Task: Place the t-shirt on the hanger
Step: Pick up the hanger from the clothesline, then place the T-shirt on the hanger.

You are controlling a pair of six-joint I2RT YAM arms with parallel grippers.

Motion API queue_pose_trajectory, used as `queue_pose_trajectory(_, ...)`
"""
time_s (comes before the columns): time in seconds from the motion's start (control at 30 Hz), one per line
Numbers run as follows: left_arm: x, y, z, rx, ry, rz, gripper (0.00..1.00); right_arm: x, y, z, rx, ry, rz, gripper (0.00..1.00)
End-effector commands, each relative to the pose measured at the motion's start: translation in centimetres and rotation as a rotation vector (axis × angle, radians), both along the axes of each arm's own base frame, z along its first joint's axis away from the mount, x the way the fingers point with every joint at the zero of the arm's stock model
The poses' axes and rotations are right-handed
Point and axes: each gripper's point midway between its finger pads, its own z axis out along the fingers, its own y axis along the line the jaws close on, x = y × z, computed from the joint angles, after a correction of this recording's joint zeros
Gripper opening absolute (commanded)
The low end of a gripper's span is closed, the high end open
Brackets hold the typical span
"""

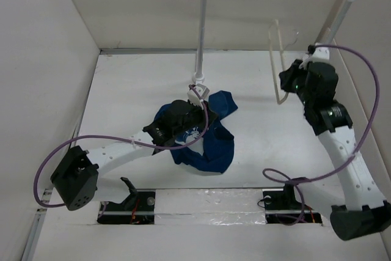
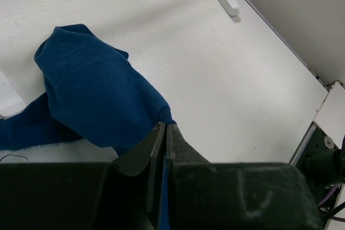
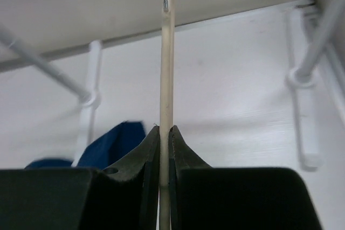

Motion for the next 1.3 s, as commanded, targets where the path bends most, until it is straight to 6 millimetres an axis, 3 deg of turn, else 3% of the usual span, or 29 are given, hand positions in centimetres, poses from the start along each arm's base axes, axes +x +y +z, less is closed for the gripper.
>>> queue_pose_trajectory(0.0, 0.3, 0.1, 2.5, -0.059, -0.063, 0.011, 0.00, -5.0, 5.6, 2.3, 0.141, -0.134, 0.224, 0.00)
queue_pose_trajectory(0.03, 0.2, -0.2, 2.1, -0.055, -0.052, -0.001, 0.00, -6.2, 6.6, 1.3, 0.173, -0.112, 0.258, 0.00)
queue_pose_trajectory(0.07, 0.0, -0.4, 2.0, -0.060, -0.042, -0.015, 0.00, -7.7, 7.8, -2.0, 0.184, -0.028, 0.317, 0.00)
queue_pose_trajectory(0.13, 0.2, -0.9, 1.5, -0.057, -0.026, -0.019, 0.00, -11.7, 9.2, -2.6, 0.222, -0.015, 0.396, 0.00)
queue_pose_trajectory(0.17, 0.3, -1.1, 1.3, -0.056, -0.020, -0.021, 0.00, -13.1, 9.3, -4.9, 0.222, 0.056, 0.402, 0.00)
queue_pose_trajectory(0.27, 2.1, -1.2, 0.8, -0.040, 0.001, 0.025, 0.00, -17.8, 9.4, -5.8, 0.287, 0.090, 0.462, 0.00)
queue_pose_trajectory(0.4, 4.4, -1.0, 1.4, -0.048, 0.007, 0.068, 0.00, -21.2, 8.7, -6.8, 0.332, 0.137, 0.494, 0.00)
queue_pose_trajectory(0.57, 8.5, 0.5, 3.3, -0.088, 0.007, 0.142, 0.00, -22.6, 8.7, -8.3, 0.269, 0.234, 0.541, 0.00)
queue_pose_trajectory(0.7, 9.5, 0.9, 3.8, -0.105, 0.013, 0.151, 0.00, -23.5, 8.9, -8.2, 0.243, 0.254, 0.592, 0.00)
queue_pose_trajectory(1.03, 9.3, 0.4, 4.7, -0.121, 0.014, 0.122, 0.00, -23.0, 11.2, -8.4, 0.265, 0.237, 0.705, 0.00)
queue_pose_trajectory(1.27, 8.6, -0.2, 5.6, -0.142, 0.007, 0.089, 0.00, -21.5, 12.4, -8.4, 0.263, 0.216, 0.725, 0.00)
